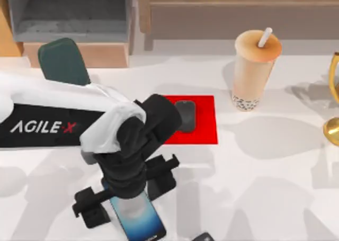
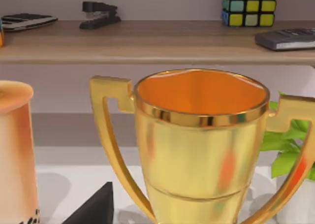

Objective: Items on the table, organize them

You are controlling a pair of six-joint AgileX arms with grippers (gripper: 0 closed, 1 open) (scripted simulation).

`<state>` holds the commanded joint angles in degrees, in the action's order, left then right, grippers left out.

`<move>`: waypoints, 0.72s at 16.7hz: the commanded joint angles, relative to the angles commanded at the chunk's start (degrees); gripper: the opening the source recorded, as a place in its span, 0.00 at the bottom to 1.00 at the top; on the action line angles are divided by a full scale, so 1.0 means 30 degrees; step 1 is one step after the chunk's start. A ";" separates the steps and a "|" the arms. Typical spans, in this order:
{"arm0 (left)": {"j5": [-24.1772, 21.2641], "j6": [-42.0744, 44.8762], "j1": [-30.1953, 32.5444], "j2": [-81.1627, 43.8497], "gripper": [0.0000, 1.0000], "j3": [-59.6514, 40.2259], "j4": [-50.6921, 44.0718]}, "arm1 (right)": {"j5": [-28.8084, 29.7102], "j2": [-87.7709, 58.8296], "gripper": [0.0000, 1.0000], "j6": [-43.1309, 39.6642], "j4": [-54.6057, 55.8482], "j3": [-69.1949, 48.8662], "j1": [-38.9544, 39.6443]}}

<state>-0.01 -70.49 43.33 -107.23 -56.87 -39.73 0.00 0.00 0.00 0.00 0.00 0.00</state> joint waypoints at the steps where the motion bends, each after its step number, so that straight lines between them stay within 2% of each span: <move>1: 0.0000 0.0000 0.0000 0.0000 0.47 0.0000 0.0000 | 0.0000 0.0000 1.00 0.0000 0.0000 0.0000 0.0000; 7: 0.0000 0.0000 0.0000 0.0000 0.02 0.0000 0.0000 | 0.0000 0.0000 1.00 0.0000 0.0000 0.0000 0.0000; 12: 0.0000 0.0000 0.0000 0.0000 0.00 0.0000 0.0000 | 0.0000 0.0000 1.00 0.0000 0.0000 0.0000 0.0000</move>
<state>-0.01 -70.49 43.33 -107.23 -56.87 -39.73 0.00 0.00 0.00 0.00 0.00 0.00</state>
